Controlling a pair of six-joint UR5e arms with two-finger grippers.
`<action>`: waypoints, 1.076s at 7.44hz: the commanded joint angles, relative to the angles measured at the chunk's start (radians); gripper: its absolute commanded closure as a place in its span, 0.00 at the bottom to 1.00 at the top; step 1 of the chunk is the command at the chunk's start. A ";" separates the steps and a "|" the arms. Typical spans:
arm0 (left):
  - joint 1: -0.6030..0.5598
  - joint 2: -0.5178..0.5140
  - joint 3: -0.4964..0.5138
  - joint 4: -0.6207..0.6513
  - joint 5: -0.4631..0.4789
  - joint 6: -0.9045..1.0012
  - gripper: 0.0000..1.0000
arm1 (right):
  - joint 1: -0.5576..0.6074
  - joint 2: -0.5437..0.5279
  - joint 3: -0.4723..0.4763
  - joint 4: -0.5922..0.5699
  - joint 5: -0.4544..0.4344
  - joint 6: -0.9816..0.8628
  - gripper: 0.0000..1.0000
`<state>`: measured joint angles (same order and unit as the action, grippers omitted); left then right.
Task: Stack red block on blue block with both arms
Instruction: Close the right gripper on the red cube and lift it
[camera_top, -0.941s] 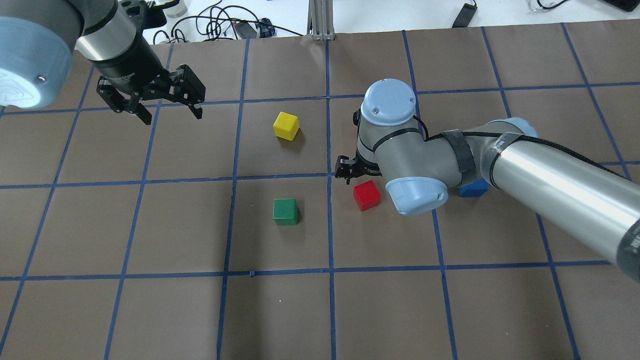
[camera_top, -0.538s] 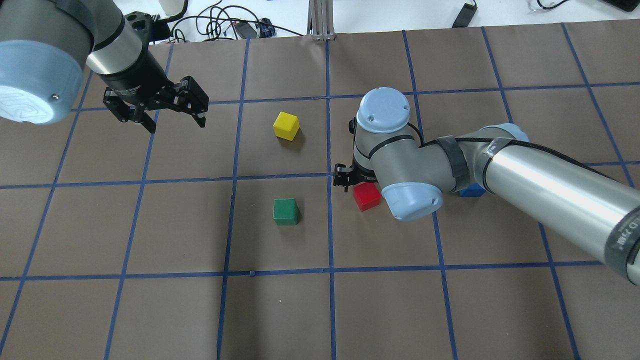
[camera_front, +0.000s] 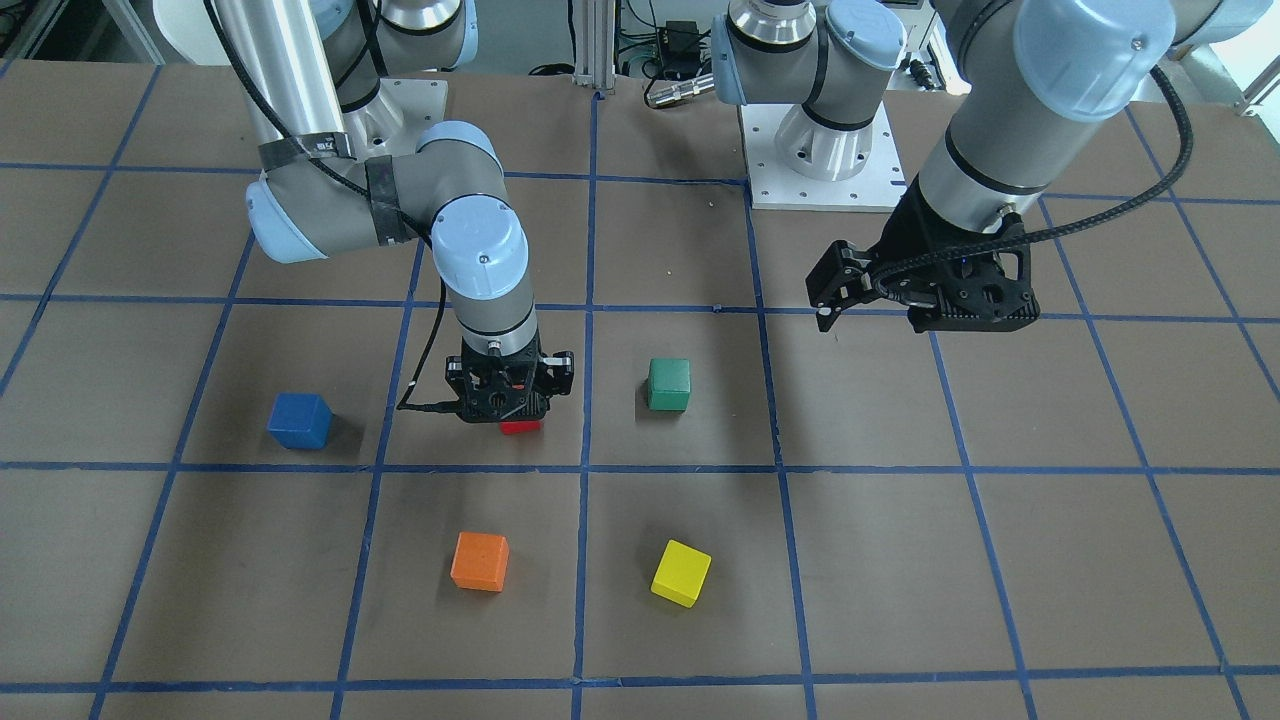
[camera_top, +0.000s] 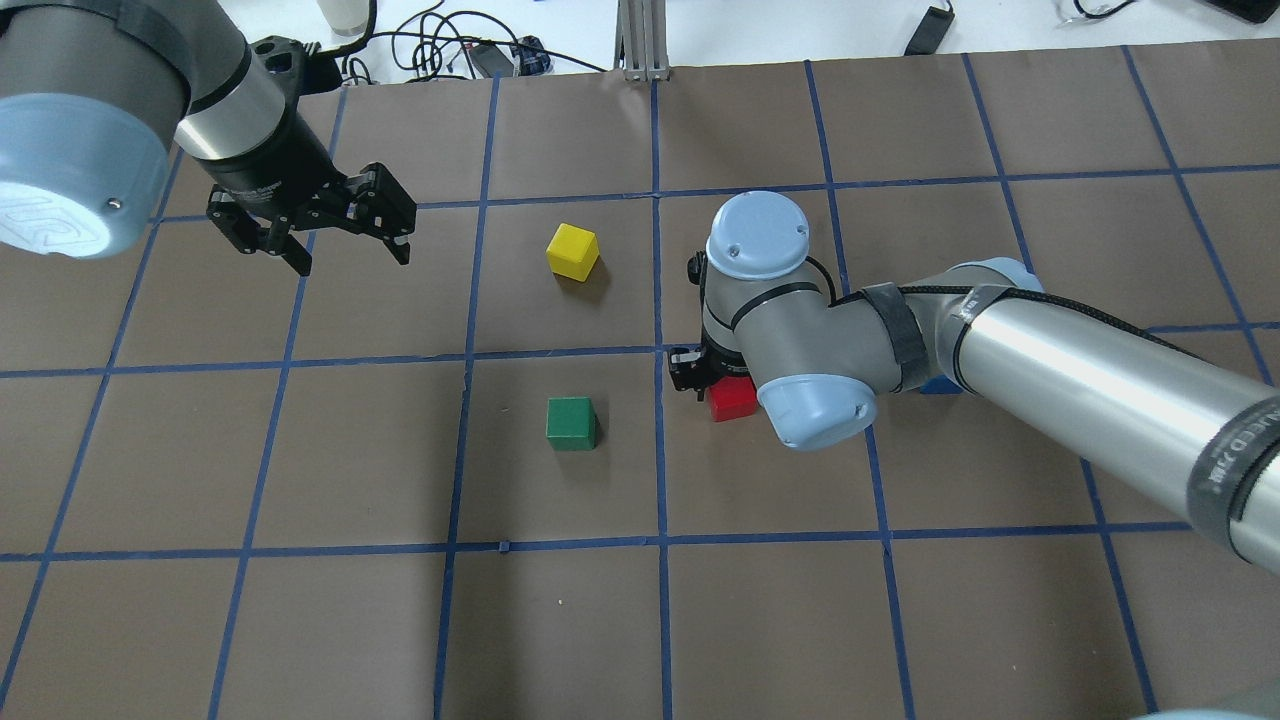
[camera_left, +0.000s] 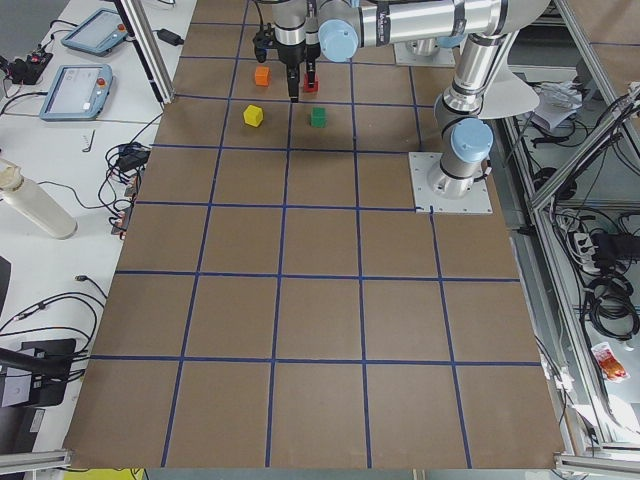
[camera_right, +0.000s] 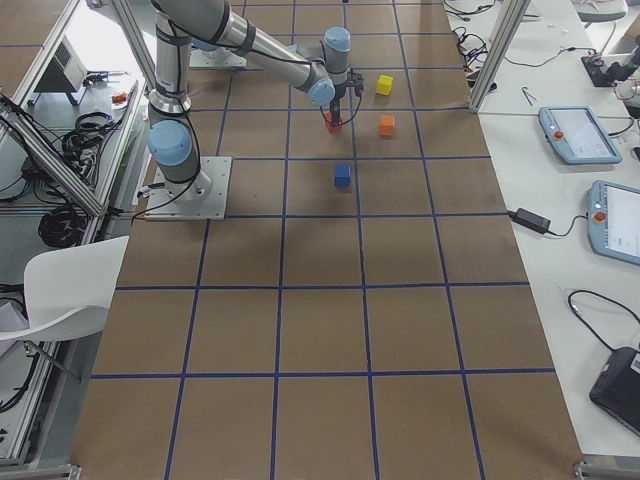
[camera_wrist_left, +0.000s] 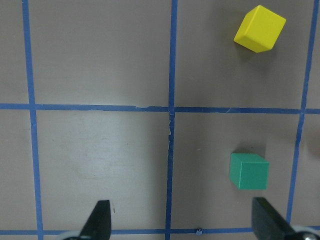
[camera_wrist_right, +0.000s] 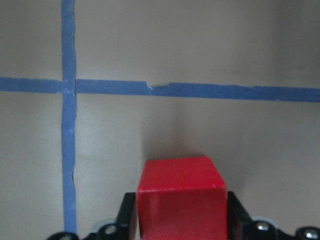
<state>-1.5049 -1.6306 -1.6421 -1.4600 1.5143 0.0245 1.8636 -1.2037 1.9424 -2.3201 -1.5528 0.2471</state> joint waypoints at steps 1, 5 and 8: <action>0.000 0.000 -0.002 0.001 -0.002 0.000 0.00 | -0.001 -0.005 -0.002 -0.004 -0.013 -0.011 1.00; -0.003 -0.005 -0.007 0.000 0.000 0.000 0.00 | -0.148 -0.161 -0.031 0.119 -0.044 -0.090 1.00; -0.008 -0.018 -0.025 0.007 0.000 -0.001 0.00 | -0.366 -0.249 -0.028 0.265 -0.033 -0.385 1.00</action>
<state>-1.5116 -1.6375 -1.6638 -1.4580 1.5140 0.0232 1.5852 -1.4255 1.9116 -2.0953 -1.5815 0.0127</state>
